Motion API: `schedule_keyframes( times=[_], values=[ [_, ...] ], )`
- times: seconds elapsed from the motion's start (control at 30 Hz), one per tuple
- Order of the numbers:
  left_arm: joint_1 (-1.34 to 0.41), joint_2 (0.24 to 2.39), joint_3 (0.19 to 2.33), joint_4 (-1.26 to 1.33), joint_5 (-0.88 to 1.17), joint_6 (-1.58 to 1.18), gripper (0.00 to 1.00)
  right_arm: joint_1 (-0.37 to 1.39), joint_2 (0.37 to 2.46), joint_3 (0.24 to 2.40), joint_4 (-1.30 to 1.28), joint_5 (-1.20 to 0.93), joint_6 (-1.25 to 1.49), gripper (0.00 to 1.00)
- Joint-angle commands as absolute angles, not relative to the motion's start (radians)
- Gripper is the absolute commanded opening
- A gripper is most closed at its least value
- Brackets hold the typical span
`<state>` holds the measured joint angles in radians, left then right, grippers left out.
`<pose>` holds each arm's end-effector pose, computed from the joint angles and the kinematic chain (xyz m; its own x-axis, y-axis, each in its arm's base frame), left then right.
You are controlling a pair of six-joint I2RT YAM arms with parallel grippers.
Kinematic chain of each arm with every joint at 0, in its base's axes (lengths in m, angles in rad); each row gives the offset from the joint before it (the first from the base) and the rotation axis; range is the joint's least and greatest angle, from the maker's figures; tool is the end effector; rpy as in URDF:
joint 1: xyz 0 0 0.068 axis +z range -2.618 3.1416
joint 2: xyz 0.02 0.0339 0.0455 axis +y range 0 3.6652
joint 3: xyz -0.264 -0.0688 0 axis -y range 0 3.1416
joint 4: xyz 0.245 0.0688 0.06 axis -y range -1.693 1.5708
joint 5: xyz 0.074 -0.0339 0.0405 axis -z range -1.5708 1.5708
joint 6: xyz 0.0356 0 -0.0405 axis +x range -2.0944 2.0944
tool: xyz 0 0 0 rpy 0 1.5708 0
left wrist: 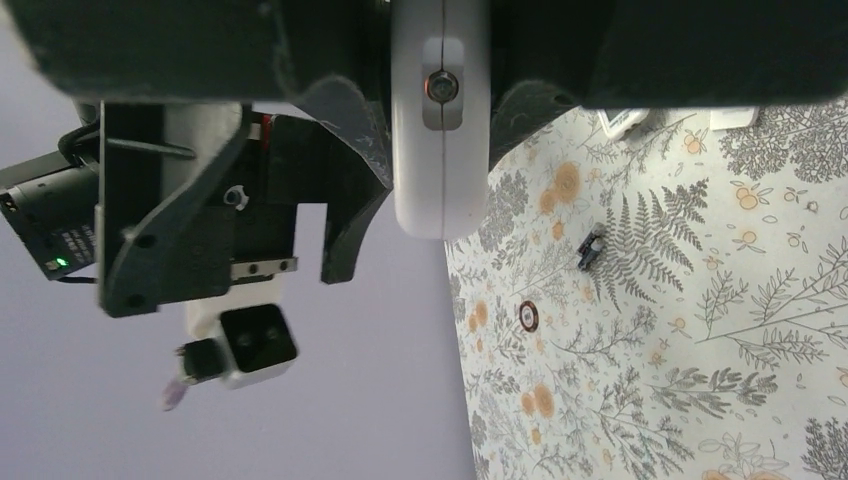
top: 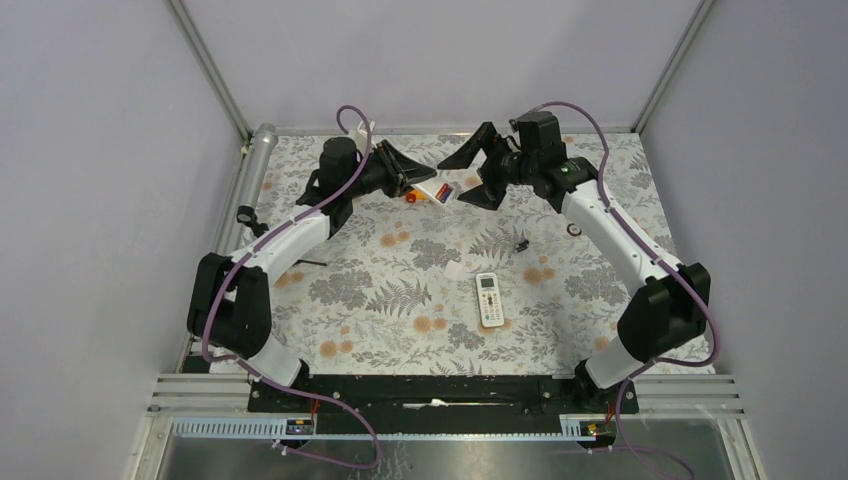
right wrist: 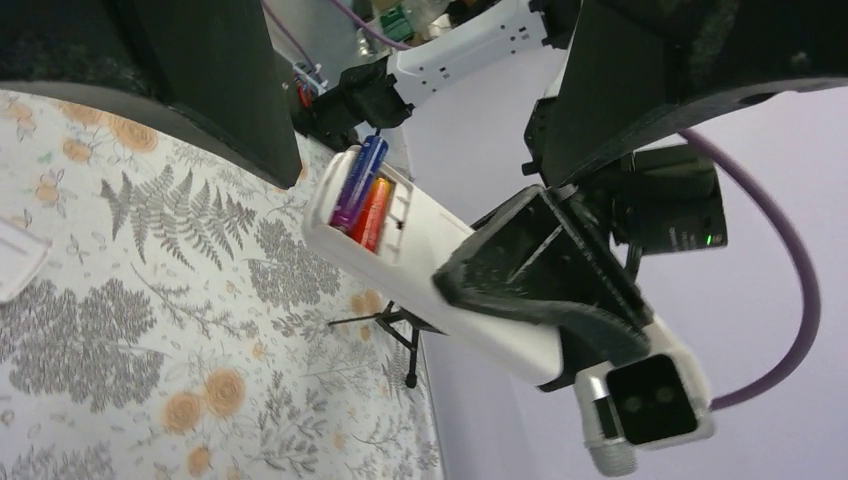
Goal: Load the batteries into the remote control
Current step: Load the battery into the remote control.
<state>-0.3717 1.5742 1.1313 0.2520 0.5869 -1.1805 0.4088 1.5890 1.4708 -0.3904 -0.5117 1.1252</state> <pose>0.3373 -0.1527 0.3070 -0.8154 -0.5086 -0.2764 0.1443 0.2838 -0.9480 0.3298 0.1618 0.3570 -0.8595 0.4851 -0.1613 0.0847 0.4462 0.8909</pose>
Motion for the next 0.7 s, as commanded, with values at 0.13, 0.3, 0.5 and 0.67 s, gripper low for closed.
schedule_keyframes(
  times=[0.13,0.3,0.5,0.67],
  values=[
    [-0.352,1.585,1.230,0.213,0.744,-1.177,0.00,0.403,1.497,1.430,-0.271,-0.701,0.540,1.00],
    [-0.347,1.598,1.268,0.157,0.850,-1.154,0.00,0.403,1.515,1.439,-0.421,-0.776,0.194,1.00],
    [-0.346,1.616,1.292,0.140,0.900,-1.153,0.00,0.415,1.513,1.384,-0.243,-0.916,0.284,1.00],
    [-0.346,1.621,1.296,0.140,0.917,-1.154,0.00,0.417,1.531,1.388,-0.247,-0.910,0.288,1.00]
  ],
)
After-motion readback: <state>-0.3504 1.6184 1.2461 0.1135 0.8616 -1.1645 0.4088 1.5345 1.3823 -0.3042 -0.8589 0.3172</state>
